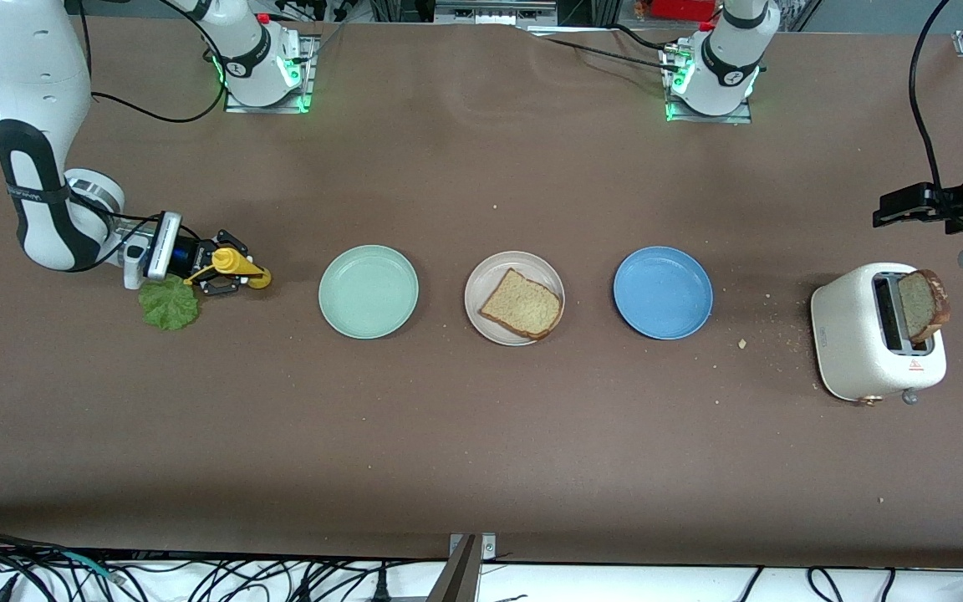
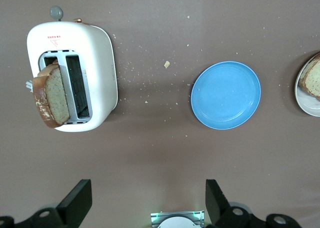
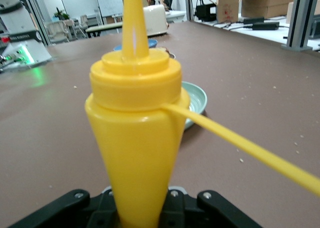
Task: Make sandwich in beige plate with both arms
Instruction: 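Lower the bottle to the table and open the right gripper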
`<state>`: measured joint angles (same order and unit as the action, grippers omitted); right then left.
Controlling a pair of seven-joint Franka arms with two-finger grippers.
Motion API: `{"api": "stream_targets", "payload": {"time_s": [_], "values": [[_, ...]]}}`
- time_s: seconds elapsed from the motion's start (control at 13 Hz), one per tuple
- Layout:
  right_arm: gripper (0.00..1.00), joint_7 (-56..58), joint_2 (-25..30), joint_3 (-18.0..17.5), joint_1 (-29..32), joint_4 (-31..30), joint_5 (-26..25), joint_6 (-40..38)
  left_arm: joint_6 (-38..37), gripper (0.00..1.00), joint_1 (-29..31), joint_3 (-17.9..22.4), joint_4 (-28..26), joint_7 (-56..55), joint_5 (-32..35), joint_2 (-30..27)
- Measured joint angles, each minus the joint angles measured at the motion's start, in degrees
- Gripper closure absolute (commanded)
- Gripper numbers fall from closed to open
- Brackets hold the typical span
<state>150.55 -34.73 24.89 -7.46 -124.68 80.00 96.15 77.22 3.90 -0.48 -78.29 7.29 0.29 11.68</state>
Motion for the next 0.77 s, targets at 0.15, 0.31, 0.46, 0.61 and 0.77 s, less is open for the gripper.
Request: {"api": "stream_targets", "payload": {"time_s": [0.15, 0.31, 0.46, 0.61, 0.77], "values": [[0.47, 0.5, 0.0, -0.8, 0.0, 0.0, 0.0, 2.7, 0.0, 0.0, 0.0, 0.0, 0.0, 0.0, 0.0, 0.0], [0.08, 0.7, 0.0, -1.2, 0.0, 0.0, 0.0, 3.3, 0.0, 0.0, 0.0, 0.0, 0.0, 0.0, 0.0, 0.0], [0.02, 0.7, 0.0, -1.7, 0.1, 0.0, 0.0, 4.0, 0.0, 0.0, 0.0, 0.0, 0.0, 0.0, 0.0, 0.0], [0.02, 0.4, 0.0, -2.4, 0.1, 0.1, 0.2, 5.2, 0.0, 0.0, 0.0, 0.0, 0.0, 0.0, 0.0, 0.0], [0.02, -0.4, 0.2, -2.8, 0.1, 0.2, 0.2, 6.3, 0.0, 0.0, 0.0, 0.0, 0.0, 0.0, 0.0, 0.0]]}}
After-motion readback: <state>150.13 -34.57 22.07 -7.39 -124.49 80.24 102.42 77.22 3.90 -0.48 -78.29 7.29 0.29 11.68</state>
